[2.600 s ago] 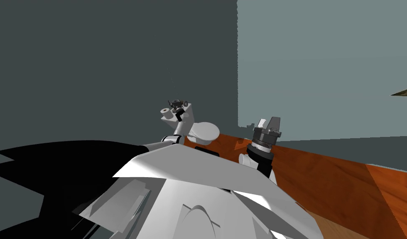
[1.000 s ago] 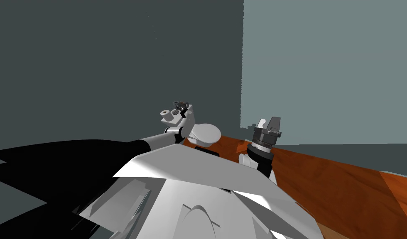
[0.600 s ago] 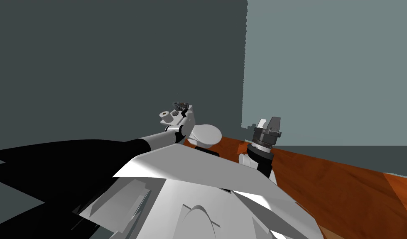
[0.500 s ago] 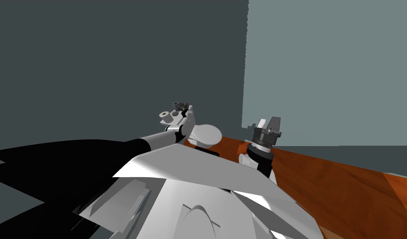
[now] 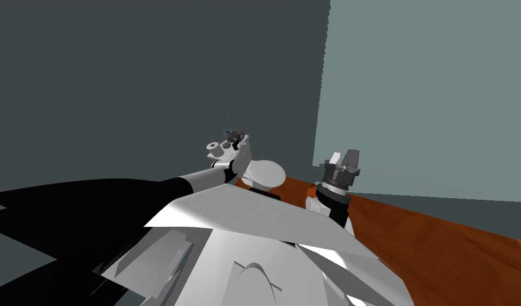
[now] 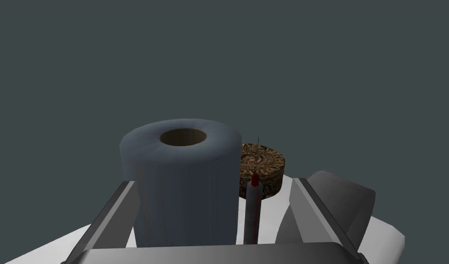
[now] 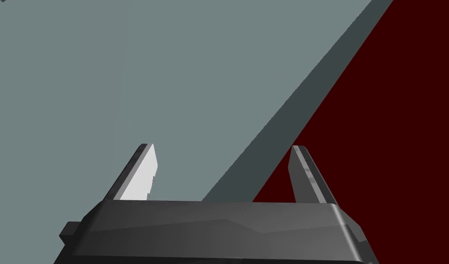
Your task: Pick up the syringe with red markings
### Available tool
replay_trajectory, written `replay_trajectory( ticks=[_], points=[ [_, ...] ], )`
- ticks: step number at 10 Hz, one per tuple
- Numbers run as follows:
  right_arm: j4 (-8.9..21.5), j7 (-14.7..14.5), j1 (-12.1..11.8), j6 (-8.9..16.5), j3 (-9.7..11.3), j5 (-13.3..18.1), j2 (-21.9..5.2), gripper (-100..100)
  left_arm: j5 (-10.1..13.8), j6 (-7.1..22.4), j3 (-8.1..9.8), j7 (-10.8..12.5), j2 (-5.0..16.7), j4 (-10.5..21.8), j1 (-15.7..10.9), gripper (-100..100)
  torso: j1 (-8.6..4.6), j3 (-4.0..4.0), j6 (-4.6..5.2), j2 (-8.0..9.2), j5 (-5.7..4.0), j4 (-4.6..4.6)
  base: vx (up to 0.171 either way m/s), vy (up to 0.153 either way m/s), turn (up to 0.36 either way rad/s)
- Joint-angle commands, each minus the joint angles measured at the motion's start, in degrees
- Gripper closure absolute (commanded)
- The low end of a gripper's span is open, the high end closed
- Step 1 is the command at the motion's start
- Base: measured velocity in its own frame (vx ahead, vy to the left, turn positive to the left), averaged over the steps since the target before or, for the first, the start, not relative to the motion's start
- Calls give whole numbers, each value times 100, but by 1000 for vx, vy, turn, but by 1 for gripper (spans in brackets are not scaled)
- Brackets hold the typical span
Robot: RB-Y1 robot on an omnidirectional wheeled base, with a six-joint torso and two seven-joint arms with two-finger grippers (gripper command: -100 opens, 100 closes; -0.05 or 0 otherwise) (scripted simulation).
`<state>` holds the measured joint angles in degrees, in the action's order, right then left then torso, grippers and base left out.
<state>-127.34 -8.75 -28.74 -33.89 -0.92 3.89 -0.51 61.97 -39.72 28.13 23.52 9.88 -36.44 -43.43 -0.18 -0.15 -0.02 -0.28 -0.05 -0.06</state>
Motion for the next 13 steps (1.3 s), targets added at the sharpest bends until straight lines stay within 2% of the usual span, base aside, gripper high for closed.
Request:
replay_trajectory(
  ticks=[1, 2, 3, 4, 5, 8, 13],
  points=[
    [0, 0, 0, 0, 0, 0, 0, 0, -24, 177, -61, 81, 16, -53, 41, -100, 0, 0, 0, 0, 0, 0, 128, -68, 67],
    [0, 0, 0, 0, 0, 0, 0, 0, -47, 399, -156, 162, 16, -291, 177, -100, -3, -9, -1, -13, -2, -4, 117, -97, 373],
    [-1, 0, -2, -1, -1, 0, 0, 0, -47, 497, -156, 162, 16, -291, 177, -100, -12, -10, -8, -12, -2, -6, 2, -96, 276],
    [-1, 0, 0, 0, 0, 0, 0, 0, -70, 684, -251, 244, 15, -529, 313, -100, -9, 5, -2, 14, -3, 0, 11, -125, 357],
    [0, 0, 0, 0, 0, 0, 1, 0, -70, 817, -251, 244, 15, -529, 313, -100, -18, 11, -9, 22, -4, 2, 4, -72, 207],
    [0, 0, 2, 0, 0, 0, -1, 0, -70, 817, -251, 244, 15, -529, 313, -100, 31, 16, -5, 32, 6, 4, 0, 3, -7],
    [0, 0, 1, 0, -1, 0, -1, 0, -70, 817, -251, 244, 15, -529, 313, -100, 29, 16, -6, 32, 5, 4, 0, -3, 7]
  ],
)
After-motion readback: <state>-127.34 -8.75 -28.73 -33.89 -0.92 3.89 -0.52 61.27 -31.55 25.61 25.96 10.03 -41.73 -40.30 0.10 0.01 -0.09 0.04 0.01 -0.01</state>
